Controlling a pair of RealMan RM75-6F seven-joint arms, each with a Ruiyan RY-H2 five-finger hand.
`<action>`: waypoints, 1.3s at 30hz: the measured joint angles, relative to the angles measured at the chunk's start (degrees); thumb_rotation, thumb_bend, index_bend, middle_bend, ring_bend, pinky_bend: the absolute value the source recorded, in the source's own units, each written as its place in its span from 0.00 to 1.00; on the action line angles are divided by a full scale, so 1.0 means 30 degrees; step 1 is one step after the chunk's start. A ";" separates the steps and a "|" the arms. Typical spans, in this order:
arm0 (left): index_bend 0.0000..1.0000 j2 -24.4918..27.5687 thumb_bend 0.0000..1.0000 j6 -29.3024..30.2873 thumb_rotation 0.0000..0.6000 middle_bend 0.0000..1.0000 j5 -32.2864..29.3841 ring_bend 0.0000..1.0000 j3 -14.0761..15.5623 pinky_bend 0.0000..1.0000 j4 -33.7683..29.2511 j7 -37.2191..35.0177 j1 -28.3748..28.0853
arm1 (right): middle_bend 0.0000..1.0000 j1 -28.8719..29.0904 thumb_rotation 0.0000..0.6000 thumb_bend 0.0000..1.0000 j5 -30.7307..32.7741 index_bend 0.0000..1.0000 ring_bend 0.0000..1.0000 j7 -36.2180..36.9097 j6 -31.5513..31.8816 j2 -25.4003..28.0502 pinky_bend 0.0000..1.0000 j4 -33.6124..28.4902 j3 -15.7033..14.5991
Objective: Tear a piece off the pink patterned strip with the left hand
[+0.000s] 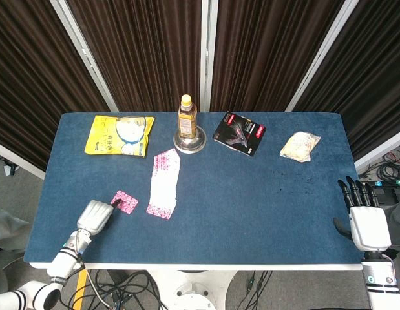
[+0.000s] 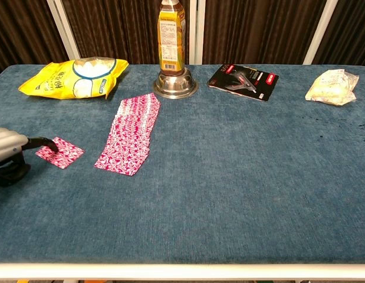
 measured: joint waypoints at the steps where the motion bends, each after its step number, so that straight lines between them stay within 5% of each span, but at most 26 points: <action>1: 0.19 0.0048 0.61 -0.0037 1.00 0.88 -0.0147 0.90 -0.0086 0.87 0.0089 -0.0027 -0.0006 | 0.00 0.0018 1.00 0.18 0.0009 0.00 0.00 -0.0087 -0.0024 0.0000 0.00 -0.0031 -0.0002; 9: 0.19 0.0525 0.61 0.0115 1.00 0.88 -0.0745 0.89 -0.0749 0.87 0.0316 -0.0382 -0.0074 | 0.00 0.0121 1.00 0.18 -0.0018 0.00 0.00 -0.0522 0.0070 0.0109 0.00 -0.0488 0.0079; 18: 0.19 0.0864 0.61 0.0595 1.00 0.88 0.1109 0.90 -0.0021 0.87 -0.2611 -0.0304 -0.0244 | 0.00 0.0096 1.00 0.18 0.0154 0.00 0.00 -0.0001 -0.0026 0.0083 0.00 -0.0165 0.0064; 39: 0.19 -0.2207 0.61 -0.0955 1.00 0.88 -0.0050 0.90 -0.0481 0.87 -0.2199 0.2011 -0.1810 | 0.00 -0.0138 1.00 0.18 0.0144 0.00 0.00 0.1675 0.0193 0.0637 0.00 0.0623 0.0115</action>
